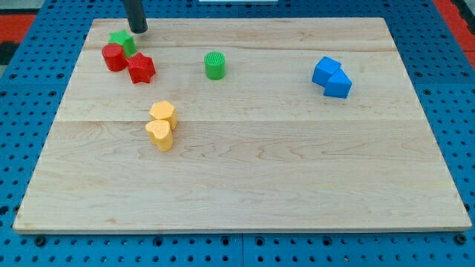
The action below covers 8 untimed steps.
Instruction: Separate the blue blocks
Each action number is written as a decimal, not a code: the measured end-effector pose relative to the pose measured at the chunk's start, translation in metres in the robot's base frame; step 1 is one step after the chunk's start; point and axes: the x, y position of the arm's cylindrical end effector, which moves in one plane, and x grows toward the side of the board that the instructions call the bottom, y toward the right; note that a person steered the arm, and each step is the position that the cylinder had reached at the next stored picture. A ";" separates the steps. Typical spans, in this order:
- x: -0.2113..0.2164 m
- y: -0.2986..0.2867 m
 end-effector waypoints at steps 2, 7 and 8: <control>0.018 0.022; 0.132 0.284; 0.141 0.319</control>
